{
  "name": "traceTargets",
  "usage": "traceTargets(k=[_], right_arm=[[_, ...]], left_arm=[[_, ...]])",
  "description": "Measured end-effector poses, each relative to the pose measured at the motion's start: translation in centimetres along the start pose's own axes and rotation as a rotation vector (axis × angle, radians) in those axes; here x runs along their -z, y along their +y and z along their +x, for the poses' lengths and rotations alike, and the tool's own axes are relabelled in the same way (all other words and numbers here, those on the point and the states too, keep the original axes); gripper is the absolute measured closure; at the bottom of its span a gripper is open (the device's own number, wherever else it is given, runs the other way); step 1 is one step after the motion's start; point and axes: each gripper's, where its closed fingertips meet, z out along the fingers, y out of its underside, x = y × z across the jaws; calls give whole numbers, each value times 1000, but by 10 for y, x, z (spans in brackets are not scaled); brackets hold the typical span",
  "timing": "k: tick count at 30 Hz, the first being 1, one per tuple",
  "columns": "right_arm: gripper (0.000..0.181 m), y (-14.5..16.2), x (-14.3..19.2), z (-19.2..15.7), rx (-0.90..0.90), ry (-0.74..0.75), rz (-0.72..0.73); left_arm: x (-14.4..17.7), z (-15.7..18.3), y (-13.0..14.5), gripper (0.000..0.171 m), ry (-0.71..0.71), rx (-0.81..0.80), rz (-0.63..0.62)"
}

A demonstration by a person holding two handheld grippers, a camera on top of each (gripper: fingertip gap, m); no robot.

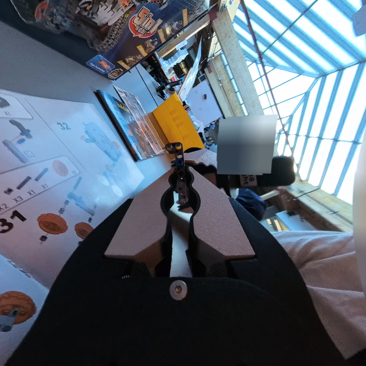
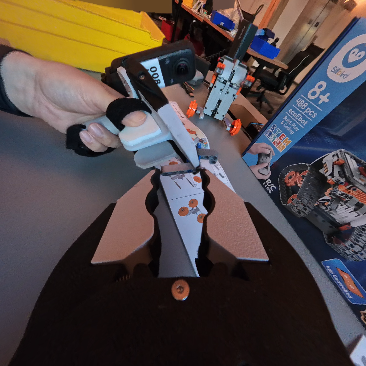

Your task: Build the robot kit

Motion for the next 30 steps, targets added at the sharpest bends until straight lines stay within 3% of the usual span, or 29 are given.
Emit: traceTargets(k=[3,9,12,14,17,19,22,24,26,30], right_arm=[[135,-16,18,11,-142,-50,109],[137,-35,33,35,-815,-269,330],[146,-40,36,29,-1023,-447,391],[154,-45,40,26,-1057,-540,413],[154,-49,48,36,-917,-475,418],[148,-46,52,44,-833,-388,363],[141,-46,63,34,-704,-344,272],[133,-46,71,16,-541,-337,207],[123,-41,79,0,-316,-277,135],[110,-36,94,-26,148,-189,-45]], left_arm=[[1,6,-5,167,-30,-137,-1],[-4,26,-5,167,-39,-429,-13],[-6,40,-1,167,21,-453,-15],[-6,45,-3,168,67,-378,-1],[-1,48,-13,168,128,-277,45],[0,52,-9,168,172,-240,-12],[0,60,-7,168,168,-297,-17],[-5,63,13,167,177,-279,-148],[-8,59,26,167,121,-322,-198],[-13,67,66,167,165,-272,-479]])
